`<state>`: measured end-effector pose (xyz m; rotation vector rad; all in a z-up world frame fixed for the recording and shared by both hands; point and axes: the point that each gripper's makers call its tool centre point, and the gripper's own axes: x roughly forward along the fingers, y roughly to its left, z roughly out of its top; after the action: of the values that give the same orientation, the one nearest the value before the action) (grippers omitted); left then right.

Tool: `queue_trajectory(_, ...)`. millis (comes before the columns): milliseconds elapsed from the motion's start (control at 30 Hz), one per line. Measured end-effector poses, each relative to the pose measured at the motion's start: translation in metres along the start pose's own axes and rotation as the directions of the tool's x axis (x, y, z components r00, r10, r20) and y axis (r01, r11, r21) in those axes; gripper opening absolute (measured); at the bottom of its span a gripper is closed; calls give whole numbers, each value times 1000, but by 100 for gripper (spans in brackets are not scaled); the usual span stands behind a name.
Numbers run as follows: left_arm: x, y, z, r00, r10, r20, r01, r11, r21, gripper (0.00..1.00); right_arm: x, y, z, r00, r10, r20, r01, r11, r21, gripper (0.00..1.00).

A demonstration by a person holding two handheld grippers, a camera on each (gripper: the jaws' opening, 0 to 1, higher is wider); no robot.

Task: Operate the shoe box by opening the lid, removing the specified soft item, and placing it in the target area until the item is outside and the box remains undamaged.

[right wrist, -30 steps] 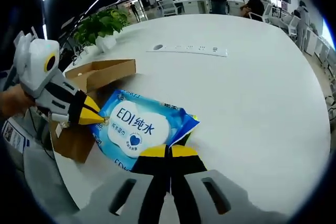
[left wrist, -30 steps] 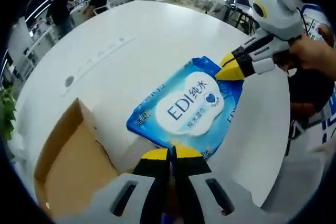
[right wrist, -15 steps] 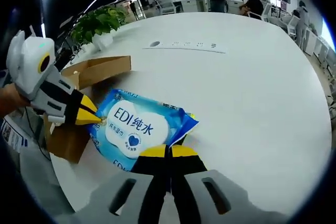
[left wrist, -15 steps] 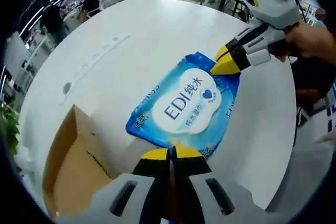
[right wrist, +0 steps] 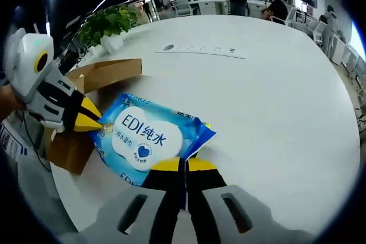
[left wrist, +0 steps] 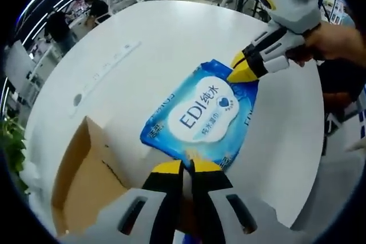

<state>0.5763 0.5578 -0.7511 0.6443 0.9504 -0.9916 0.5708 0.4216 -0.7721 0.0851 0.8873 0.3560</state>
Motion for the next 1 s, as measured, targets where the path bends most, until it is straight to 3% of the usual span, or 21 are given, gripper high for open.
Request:
queue_trajectory(167, -13, 0, 4, 999, -3, 44, 5, 999, -42, 0, -2, -3, 0, 1000, -6, 6, 6, 1000, -9, 2)
queue_trajectory(500, -34, -2, 7, 994, -6, 109, 16, 995, -94, 7, -12, -3, 2, 1000, -24, 13, 24, 999, -38, 7)
queue_trajectory(1000, -69, -6, 9, 982, -8, 190, 32, 992, -124, 12, -39, 9, 5, 999, -33, 15, 34, 993, -116, 14)
